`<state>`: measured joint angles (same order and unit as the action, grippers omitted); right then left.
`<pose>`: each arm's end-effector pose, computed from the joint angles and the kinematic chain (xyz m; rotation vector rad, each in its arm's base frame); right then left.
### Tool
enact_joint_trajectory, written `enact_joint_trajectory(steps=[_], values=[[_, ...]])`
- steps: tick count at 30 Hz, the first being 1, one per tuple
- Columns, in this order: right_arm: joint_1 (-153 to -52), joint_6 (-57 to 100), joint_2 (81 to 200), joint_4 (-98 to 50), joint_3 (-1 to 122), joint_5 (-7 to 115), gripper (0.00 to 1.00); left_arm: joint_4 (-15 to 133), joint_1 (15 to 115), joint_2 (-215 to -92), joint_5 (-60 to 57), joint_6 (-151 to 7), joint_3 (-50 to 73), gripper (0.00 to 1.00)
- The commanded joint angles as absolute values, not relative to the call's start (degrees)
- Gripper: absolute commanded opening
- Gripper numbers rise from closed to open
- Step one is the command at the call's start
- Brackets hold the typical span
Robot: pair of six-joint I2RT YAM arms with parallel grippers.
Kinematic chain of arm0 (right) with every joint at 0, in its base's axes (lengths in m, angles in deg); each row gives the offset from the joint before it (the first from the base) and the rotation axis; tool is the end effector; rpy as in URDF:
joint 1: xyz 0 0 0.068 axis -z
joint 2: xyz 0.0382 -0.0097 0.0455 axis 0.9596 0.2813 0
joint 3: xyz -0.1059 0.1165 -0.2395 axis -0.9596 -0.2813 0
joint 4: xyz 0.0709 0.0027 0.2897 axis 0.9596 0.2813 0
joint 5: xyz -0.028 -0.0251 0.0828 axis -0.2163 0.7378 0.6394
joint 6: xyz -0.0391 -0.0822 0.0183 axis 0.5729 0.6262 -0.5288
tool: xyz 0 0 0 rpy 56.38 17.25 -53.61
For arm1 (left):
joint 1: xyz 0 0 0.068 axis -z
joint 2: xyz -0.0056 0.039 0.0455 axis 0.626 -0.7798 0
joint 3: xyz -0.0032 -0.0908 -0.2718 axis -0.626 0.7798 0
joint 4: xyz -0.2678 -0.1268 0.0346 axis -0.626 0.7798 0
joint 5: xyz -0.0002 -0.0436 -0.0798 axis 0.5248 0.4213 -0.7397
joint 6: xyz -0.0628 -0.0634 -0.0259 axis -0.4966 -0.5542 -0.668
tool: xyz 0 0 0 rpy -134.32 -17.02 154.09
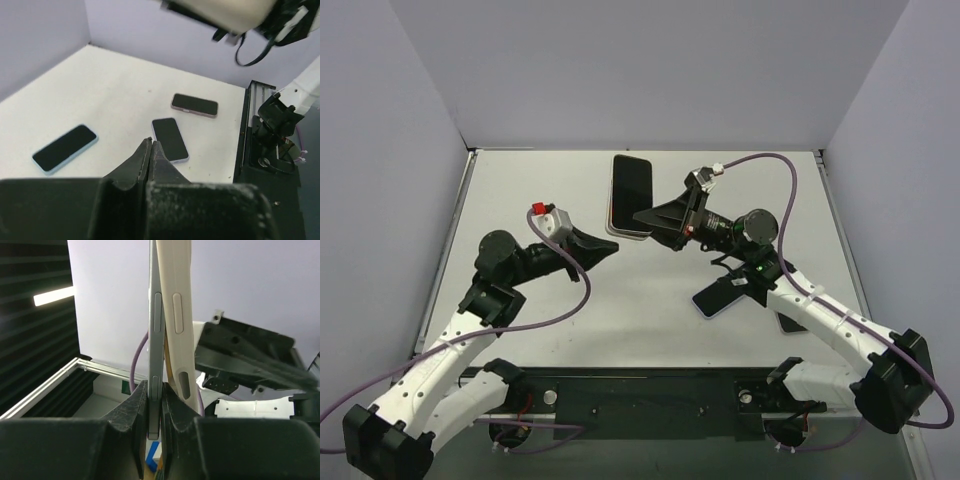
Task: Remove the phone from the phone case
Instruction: Remove the phone case from the phone.
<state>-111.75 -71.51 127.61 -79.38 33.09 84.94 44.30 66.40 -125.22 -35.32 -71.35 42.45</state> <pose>0.2185 0.2371 0.4119 -0.0761 1.4963 2.3925 0.1997 -0.1681 0.3709 0.8378 1.2761 -1.0525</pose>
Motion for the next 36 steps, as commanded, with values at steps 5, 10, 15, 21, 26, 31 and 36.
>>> enact_joint_trajectory(steps=[5,10,15,21,26,31,36], values=[[-110.31,-59.47,121.02,-70.18,40.32,85.66,0.0,28.94,66.36,-120.67,-37.16,-90.92,51.1,0.81],[-110.31,-61.13,123.48,-74.39,40.41,85.57,0.0,15.81,66.53,-117.93,-25.4,-111.49,51.92,0.85],[-110.31,-60.86,124.01,-75.09,40.15,85.48,0.0,12.98,66.53,-120.74,-20.03,-121.27,48.93,0.86],[-110.31,-59.99,124.18,-74.22,39.8,85.13,0.0,9.23,66.62,-123.02,-20.45,-123.47,48.13,0.87],[-110.75,-60.08,124.45,-75.09,40.15,85.04,0.0,8.69,66.62,-125.04,-19.32,-124.43,48.31,0.67],[-110.93,-59.55,124.18,-74.31,39.88,85.04,0.0,7.81,66.62,-127.5,-19.49,-124.35,46.91,0.62],[-111.37,-57.88,124.18,-72.64,40.23,85.04,0.0,9.3,67.15,-129.53,-20.37,-124.18,45.41,0.58]])
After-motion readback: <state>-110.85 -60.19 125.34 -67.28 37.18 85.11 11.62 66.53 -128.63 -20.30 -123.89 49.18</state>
